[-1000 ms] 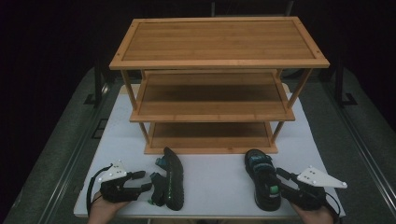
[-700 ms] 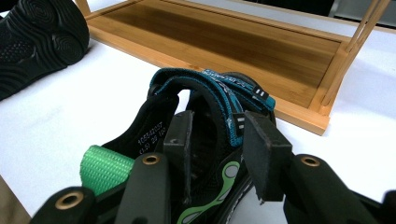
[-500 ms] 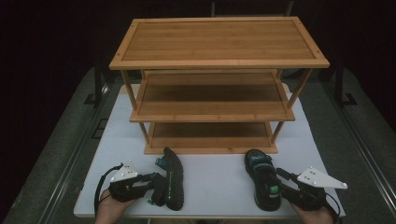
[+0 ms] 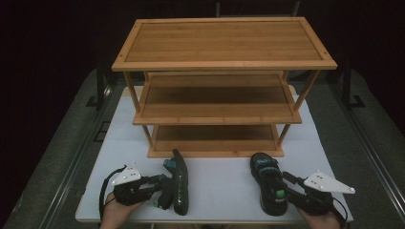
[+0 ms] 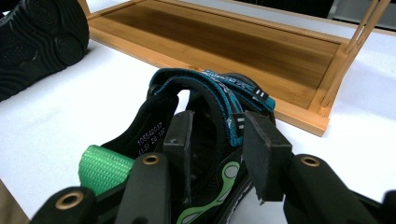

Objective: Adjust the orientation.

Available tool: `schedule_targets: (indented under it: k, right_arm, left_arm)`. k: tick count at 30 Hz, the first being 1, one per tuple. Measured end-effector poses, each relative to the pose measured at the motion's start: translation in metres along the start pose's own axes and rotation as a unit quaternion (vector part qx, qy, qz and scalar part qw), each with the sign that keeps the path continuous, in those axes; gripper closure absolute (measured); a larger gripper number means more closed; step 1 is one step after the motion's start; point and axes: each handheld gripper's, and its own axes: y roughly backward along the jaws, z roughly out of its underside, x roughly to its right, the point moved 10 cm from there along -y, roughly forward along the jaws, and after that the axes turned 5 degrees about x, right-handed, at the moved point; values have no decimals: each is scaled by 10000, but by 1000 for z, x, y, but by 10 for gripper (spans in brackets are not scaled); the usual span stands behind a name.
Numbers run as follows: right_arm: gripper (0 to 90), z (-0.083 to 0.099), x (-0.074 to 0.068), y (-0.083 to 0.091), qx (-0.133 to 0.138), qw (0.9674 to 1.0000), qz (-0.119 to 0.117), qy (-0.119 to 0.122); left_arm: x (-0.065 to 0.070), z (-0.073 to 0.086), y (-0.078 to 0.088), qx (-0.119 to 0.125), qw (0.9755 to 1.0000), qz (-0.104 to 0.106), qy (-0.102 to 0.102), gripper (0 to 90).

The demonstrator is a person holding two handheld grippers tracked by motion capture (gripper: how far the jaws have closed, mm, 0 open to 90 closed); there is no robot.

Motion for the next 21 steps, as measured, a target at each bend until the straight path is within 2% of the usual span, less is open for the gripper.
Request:
schedule_targets:
  k: [4,9,17,20,21]
  right_arm:
    - [628,0,0,0,13,10000,6,5]
    - [628,0,0,-1,27,10000,1,-7]
    - [621,1,0,-2,4,10000,33,-5]
    - [621,1,1,-2,7,10000,43,-5]
    - [621,1,1,-2,6,10000,41,-7]
  left_arm:
    - [3,-7,-1,118,9999,26,-54,674]
    - [8,-17,-5,351,9992,199,25,674]
    - [14,-25,-20,338,9991,265,-51,674]
    - [18,-26,-27,300,9988,372,-56,672]
    - [21,-28,-31,365,9983,457,-1,665]
